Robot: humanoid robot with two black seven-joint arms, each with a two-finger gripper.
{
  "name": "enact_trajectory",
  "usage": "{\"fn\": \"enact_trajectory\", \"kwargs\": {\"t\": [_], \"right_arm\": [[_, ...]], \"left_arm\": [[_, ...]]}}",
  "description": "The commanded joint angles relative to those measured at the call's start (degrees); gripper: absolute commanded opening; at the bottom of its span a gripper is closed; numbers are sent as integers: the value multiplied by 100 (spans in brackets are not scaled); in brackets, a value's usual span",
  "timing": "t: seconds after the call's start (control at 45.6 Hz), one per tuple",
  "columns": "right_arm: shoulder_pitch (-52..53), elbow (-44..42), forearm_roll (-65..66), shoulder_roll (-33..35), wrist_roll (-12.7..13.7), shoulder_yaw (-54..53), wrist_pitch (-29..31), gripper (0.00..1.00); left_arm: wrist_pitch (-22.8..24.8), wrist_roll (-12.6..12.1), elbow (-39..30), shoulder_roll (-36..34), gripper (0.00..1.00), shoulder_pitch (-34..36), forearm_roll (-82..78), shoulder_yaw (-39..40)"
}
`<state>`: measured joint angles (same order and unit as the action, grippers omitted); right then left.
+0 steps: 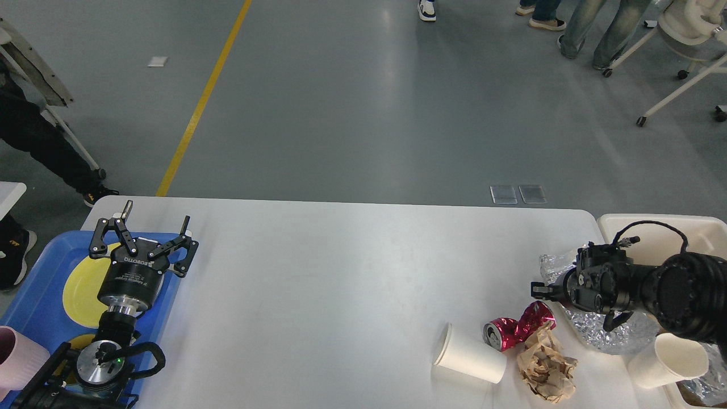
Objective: Tidy desktop
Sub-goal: 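Grasp the small crumpled foil with the right gripper, then lift the foil and drop it into the white bin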
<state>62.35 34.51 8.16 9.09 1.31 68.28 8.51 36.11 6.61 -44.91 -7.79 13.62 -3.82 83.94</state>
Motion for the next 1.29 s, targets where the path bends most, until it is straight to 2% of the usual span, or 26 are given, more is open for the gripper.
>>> {"fn": "enact_trajectory", "kwargs": {"t": [0.0,0.066,0.636,0.767,1.03,1.162,1.272], "right_arm": [[-39,-6,2,-12,10,-7,-8,5],[-48,-6,-7,-12,54,-7,-8,0],[57,47,-86,-12,238,-377,-333,0],[575,318,-16,14,440,-315,-184,0],[2429,1539,-33,207,476,-157,598,0],[3756,2480,-95,260,484,133,1213,0],[4881,3166,-113,234,476,265,1995,0]], "left_arm": [[2,-2,0,5,97,0,-5,0],[2,7,0,5,97,0,4,0],[2,-2,0,5,97,0,4,0],[2,-2,0,-3,97,0,4,0],[2,-2,0,5,97,0,4,0],[2,-2,0,-3,97,0,-5,0],[2,-2,0,5,97,0,4,0]]}}
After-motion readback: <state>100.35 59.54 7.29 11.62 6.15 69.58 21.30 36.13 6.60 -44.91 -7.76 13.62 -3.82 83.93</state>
